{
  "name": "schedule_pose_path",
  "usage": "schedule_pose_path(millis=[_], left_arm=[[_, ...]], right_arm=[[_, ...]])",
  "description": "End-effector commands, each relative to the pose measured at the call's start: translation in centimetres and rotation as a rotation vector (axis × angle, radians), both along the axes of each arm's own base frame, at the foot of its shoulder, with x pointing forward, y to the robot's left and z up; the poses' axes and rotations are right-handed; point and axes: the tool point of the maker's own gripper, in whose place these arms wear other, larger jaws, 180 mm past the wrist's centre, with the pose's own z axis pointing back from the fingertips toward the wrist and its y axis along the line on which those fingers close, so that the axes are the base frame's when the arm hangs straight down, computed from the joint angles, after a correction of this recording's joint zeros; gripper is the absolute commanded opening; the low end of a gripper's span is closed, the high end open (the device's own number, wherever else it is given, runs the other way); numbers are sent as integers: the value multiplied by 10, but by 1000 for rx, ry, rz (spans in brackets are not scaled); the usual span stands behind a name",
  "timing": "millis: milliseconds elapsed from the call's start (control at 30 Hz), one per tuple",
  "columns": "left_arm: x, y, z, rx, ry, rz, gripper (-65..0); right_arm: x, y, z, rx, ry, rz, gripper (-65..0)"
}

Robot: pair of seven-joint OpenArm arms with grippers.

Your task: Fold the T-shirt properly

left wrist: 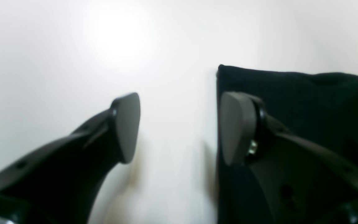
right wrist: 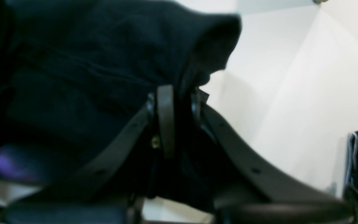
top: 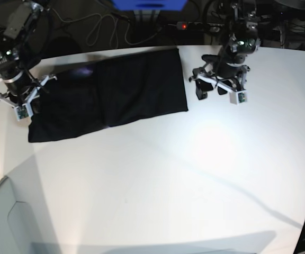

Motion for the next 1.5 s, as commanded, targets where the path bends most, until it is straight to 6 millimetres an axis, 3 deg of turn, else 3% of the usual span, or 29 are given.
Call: schedule_pose_path(millis=[0, 133, 233, 633, 933, 1067, 1467], left_arm=[[2, 1, 2, 1, -14, 1, -261], [-4, 2, -16, -4, 37, 11, -261], [-5, 3, -21, -6, 50, 14, -261], [-3, -4, -30, -31, 72, 28, -261], [-1, -5, -29, -36, 69, 35, -261], [-1, -5, -29, -35, 70, 38, -261], [-3, -3, -27, -34, 67, 42, -261]], right_arm=[[3, 6, 15, -9, -49, 39, -649], [-3, 20, 28, -7, -87, 43, -649], [-8, 42, 30, 8, -86, 91, -649], [-17, 160, 27, 155, -72, 411, -649], [-31, 257, 42, 269, -104, 698, -649], [-41, 291, 50, 287, -117, 829, -649], [-71, 354, 18, 363, 5, 1038, -649]])
